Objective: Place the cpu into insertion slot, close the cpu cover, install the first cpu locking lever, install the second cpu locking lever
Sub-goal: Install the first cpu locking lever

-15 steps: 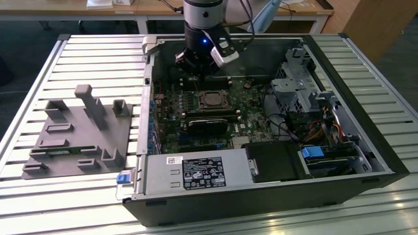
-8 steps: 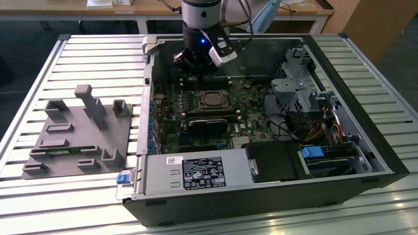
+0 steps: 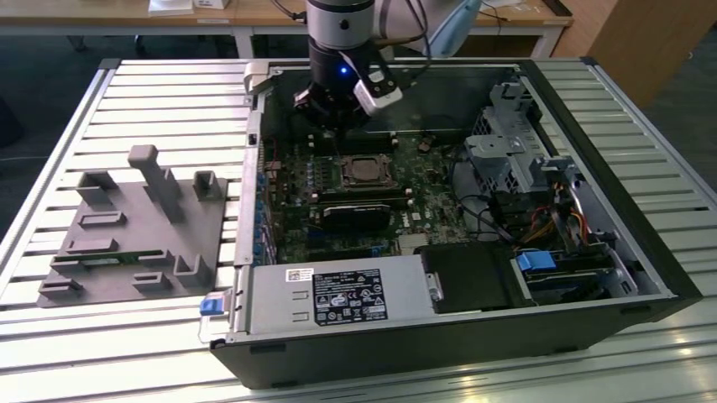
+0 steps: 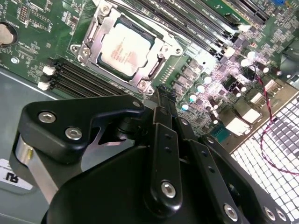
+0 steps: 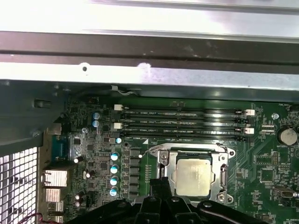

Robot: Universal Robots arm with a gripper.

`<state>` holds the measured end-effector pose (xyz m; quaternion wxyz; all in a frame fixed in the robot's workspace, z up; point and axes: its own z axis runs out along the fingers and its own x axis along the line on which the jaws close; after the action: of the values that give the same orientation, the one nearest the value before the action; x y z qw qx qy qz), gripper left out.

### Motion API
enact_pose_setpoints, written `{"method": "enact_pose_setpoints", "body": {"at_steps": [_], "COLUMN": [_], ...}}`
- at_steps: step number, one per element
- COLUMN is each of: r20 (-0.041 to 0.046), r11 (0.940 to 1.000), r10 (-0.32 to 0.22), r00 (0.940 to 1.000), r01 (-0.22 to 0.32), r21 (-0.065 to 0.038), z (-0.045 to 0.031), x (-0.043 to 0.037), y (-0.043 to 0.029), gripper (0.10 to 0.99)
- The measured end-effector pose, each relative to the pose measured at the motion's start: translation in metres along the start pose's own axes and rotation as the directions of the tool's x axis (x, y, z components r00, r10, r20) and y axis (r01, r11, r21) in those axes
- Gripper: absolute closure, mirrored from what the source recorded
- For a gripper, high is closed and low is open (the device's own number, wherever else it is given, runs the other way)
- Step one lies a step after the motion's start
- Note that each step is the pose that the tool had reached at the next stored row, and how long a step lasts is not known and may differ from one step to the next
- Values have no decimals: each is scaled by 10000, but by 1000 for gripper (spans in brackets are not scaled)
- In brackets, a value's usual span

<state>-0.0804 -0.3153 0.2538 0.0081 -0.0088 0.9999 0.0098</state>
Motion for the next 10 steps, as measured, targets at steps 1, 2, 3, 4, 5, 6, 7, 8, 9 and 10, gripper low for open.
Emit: {"method": "enact_pose_setpoints", "body": {"at_steps": [1,2,3,4,5,6,7,8,9,10], "r20": [0,0,-1,-2,-2,-1,0,0,0,0], "r11": [10000,10000,10000,10000,10000,10000,10000,10000,10000,10000], "r10": [0,1,0,1,1,1,0,0,0,2], "r00": [10000,10000,10000,10000,10000,10000,10000,10000,10000,10000], "r01": [0,-1,0,-1,-1,-1,0,0,0,-2], "r21": [0,0,0,-3,-10,-19,-27,-30,-31,-33], "z": [0,0,-1,-2,-2,-2,-3,-3,-4,-3], "x": [8,17,24,33,47,66,86,105,123,141], "y": [0,0,0,0,1,1,2,2,3,4], "gripper": [980,980,980,980,980,980,980,980,980,980]}}
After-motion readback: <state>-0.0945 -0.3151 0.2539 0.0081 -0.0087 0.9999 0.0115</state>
